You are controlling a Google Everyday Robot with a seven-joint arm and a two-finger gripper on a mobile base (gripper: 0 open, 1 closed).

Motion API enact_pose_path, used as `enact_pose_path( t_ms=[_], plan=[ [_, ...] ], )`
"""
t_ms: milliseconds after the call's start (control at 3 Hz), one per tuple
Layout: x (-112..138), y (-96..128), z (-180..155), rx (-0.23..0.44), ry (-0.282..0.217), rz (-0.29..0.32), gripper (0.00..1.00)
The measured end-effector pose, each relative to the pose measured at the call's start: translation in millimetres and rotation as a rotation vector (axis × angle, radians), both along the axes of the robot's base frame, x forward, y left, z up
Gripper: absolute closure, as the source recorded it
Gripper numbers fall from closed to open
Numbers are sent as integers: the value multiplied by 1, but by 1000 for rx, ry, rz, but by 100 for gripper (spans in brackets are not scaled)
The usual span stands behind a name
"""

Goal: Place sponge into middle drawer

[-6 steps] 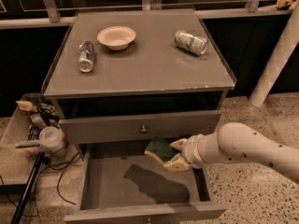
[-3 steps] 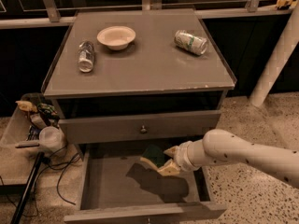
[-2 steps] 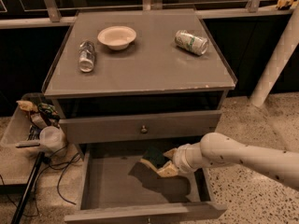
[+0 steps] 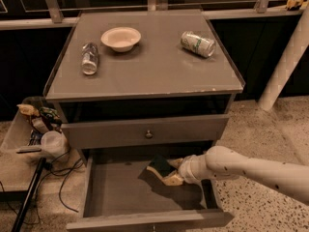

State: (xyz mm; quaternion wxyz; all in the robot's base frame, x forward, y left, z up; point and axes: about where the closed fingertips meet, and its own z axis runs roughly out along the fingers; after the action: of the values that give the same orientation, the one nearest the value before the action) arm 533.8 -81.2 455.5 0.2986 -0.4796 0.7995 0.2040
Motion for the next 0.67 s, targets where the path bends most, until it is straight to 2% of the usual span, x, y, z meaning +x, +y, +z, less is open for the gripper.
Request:
enact_pose_path(
  t_ms=[667],
  plan=[
    [16, -2, -64, -43, 48, -40, 100]
  ],
)
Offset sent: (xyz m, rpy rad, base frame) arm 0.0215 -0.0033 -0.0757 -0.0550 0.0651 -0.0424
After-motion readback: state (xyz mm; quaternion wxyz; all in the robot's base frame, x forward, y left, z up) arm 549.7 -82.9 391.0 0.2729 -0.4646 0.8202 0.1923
